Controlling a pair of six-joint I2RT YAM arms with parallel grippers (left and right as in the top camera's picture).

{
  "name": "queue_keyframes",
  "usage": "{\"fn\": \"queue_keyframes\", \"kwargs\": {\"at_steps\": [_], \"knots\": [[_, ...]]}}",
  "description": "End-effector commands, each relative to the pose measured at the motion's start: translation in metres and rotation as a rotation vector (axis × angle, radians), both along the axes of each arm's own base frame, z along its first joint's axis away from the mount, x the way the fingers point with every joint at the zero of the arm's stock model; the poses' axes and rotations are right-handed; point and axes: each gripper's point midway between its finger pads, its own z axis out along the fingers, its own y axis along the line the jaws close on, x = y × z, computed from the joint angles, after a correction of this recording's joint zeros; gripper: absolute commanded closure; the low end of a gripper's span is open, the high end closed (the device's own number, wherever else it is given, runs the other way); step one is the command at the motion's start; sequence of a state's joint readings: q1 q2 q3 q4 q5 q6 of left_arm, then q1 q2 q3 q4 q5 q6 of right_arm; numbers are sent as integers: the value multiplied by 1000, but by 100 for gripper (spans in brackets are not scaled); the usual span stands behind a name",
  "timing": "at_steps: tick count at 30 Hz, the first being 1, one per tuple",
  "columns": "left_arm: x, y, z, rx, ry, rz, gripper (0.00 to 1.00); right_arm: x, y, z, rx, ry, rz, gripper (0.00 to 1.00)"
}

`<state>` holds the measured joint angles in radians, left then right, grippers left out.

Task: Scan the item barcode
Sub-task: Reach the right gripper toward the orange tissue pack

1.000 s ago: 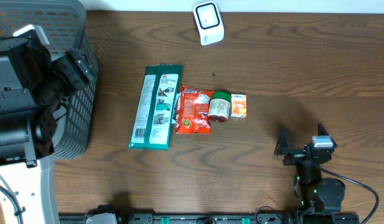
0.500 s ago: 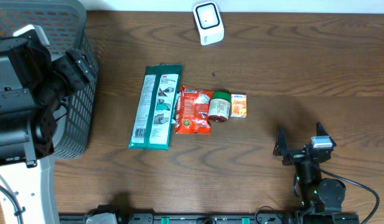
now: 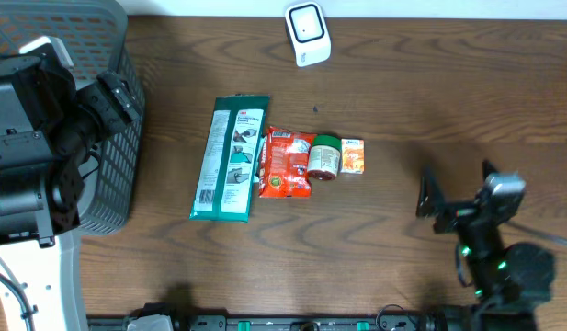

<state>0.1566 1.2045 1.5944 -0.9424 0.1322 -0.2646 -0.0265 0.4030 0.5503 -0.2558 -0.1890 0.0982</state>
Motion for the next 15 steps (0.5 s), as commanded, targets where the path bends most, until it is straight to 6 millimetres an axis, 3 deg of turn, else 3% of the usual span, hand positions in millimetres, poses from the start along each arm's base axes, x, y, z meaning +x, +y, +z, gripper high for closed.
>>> {"fn": "queue_keyframes", "kwargs": {"at_steps": [1,9,12,15], "knots": [[0,0,-2,2,7,-6,15,13,17,39,-2,75,104,1],[0,0,-2,2,7,-6,15,44,19,67,-28,548,148,1],[0,0,-2,2,7,-6,15,60,21,72,-12,597,156,1],[0,0,-2,2,7,-6,15,58,45,68,138,669,258,1]]}}
